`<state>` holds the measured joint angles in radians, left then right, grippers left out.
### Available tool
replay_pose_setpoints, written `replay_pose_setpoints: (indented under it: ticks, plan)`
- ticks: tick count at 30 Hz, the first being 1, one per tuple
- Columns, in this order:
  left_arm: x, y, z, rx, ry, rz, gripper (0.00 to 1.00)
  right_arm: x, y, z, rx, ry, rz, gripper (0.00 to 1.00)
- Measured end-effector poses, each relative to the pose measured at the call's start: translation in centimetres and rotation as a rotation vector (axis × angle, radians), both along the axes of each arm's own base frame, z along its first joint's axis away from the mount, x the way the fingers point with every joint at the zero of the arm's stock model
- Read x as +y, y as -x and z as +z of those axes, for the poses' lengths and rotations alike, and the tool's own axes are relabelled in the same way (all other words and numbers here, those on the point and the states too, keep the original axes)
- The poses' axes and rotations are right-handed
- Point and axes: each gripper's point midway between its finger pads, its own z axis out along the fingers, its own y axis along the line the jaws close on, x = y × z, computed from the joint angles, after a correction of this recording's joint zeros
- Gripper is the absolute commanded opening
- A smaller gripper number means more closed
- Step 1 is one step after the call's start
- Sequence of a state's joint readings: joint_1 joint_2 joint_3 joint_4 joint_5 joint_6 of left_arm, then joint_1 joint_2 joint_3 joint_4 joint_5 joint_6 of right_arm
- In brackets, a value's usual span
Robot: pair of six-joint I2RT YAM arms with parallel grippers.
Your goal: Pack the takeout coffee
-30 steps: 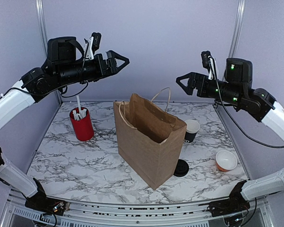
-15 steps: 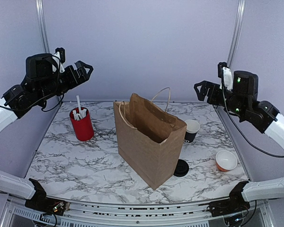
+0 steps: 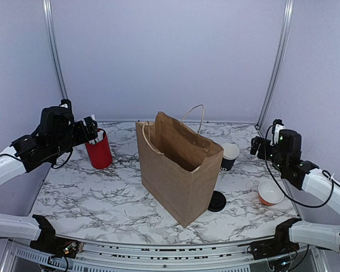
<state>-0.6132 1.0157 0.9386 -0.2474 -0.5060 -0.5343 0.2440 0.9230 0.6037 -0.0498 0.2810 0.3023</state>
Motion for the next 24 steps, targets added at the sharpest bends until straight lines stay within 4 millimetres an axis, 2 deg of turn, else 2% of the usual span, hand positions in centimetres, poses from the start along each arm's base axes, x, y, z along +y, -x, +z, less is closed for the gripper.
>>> replay_pose_setpoints:
  ticks: [6, 10, 14, 17, 21, 24]
  plan:
    - [1.9, 0.8, -4.2, 0.032, -0.063, 0.064, 0.99, -2.5, 1.3, -5.4, -0.019, 0.123, -0.086, 0.99]
    - [3.1, 1.3, -6.7, 0.016, -0.091, 0.101, 0.99, -4.5, 2.7, -7.6, -0.08, 0.177, -0.169, 1.0]
    - [4.0, 2.0, -10.0, 0.043, -0.14, 0.122, 0.99, -7.1, 3.2, -8.1, -0.136, 0.188, -0.259, 1.0]
    - [4.6, 1.9, -10.4, 0.027, -0.155, 0.152, 0.99, -8.7, 2.8, -8.0, -0.179, 0.198, -0.312, 1.0]
    - [5.1, 1.6, -10.4, -0.015, -0.158, 0.193, 0.99, -8.7, 1.9, -8.8, -0.186, 0.235, -0.298, 1.0]
    - [6.0, 1.8, -11.2, -0.028, -0.173, 0.23, 0.99, -8.2, 0.9, -8.5, -0.206, 0.251, -0.267, 1.0]
